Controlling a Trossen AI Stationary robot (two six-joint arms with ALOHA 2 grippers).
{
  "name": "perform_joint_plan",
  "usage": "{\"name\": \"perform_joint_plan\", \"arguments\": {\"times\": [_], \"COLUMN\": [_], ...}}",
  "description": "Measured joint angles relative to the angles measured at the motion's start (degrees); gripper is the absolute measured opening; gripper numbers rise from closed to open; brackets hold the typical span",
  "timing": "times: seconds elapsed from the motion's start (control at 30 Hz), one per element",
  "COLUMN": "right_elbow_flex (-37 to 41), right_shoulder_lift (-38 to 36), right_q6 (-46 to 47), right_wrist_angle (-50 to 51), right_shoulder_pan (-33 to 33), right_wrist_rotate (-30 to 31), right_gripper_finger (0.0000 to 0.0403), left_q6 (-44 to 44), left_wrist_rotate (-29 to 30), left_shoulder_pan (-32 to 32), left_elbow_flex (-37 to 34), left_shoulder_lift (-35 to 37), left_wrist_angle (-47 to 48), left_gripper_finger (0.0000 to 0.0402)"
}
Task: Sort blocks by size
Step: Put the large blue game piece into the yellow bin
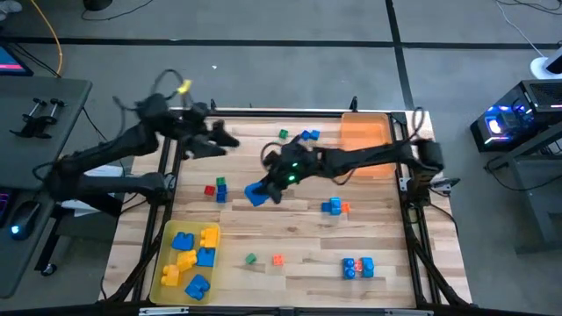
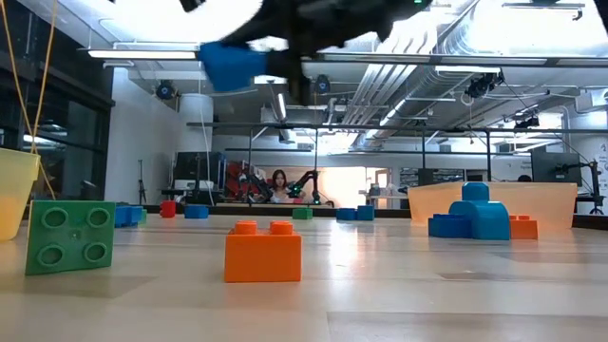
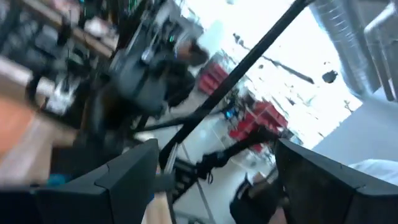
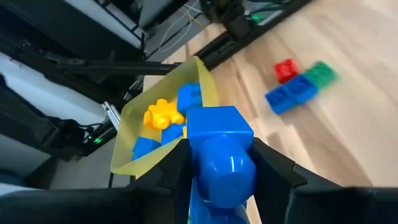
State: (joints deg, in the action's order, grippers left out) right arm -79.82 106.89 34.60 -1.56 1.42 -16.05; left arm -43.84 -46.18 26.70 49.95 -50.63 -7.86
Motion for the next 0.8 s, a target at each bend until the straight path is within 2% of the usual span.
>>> {"name": "perform_joint_plan", "arguments": {"times": [0.23,0.43,0.73,0.8], "right_elbow_flex": [-14.74,-28.40,-51.61,-55.33], "right_shoulder_lift": [12.39,22.50,39.28,42.38], "right_q6": [-2.91,-5.75,-6.17,-6.12], "right_wrist_angle": [0.01,-0.07,-0.04,-0.44], "right_shoulder_pan": [-2.95,-5.33,-9.27,-10.10], "right_wrist_rotate": [-0.07,-0.57,-0.53,1.11], "right_gripper_finger": [0.0122,0.0122,0.0122,0.0131], "left_q6": [0.67,0.84,-2.79,-3.09], "left_wrist_rotate": [12.75,20.95,23.00,23.02], "left_shoulder_pan": [-0.72,-1.42,-2.39,-2.80], "left_elbow_flex": [0.00,0.00,0.00,0.00], "left_shoulder_lift": [11.25,14.93,14.55,14.35], "left_wrist_angle": [4.73,7.92,8.19,8.42], "left_gripper_finger": [0.0307,0.0307,0.0307,0.0307]}}
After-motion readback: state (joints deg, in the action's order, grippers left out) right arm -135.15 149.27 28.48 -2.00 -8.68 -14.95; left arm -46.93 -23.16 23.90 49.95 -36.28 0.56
